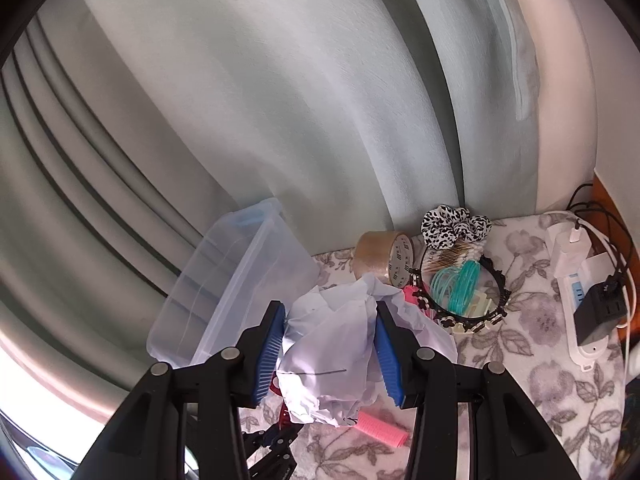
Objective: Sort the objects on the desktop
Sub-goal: 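Lift the red clip with the left gripper toward the bin while the right carries the paper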
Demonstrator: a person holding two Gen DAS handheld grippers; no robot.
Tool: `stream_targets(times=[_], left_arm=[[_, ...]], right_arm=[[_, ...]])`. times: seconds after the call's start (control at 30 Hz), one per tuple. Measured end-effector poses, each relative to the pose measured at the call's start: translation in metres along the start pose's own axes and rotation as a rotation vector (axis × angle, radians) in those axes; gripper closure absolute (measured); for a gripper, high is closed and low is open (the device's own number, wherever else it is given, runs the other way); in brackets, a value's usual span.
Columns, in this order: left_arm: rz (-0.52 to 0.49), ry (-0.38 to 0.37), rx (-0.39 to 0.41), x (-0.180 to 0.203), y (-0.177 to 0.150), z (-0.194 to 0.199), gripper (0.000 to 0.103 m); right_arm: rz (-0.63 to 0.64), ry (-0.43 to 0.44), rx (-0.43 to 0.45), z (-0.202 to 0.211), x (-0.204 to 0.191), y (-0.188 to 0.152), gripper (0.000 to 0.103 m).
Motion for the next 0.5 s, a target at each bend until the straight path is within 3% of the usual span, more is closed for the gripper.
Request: stream_targets(times=[0.23, 0.5], left_arm=[[-0.004, -0.066, 0.073, 0.011, 0.010, 0.039, 0.094], [0.004, -0.120, 0.213, 0.017, 0.032, 0.099, 0.094]], right_arm=[[0.025, -0.006, 0.017, 0.015, -0.015, -0.003, 0.056], [0.070, -0.002, 0.047, 0.033, -0.038, -0.002, 0.056]])
Point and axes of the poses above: each gripper's, at about its wrist camera, not at the fingertips, and z roughly against the way its jaws point, x to its right, y to its top, the point moved 7 cm from there along -z, roughly the way its jaws point, and after that the axes turned 2 degrees about z, right-handed, at the moved point
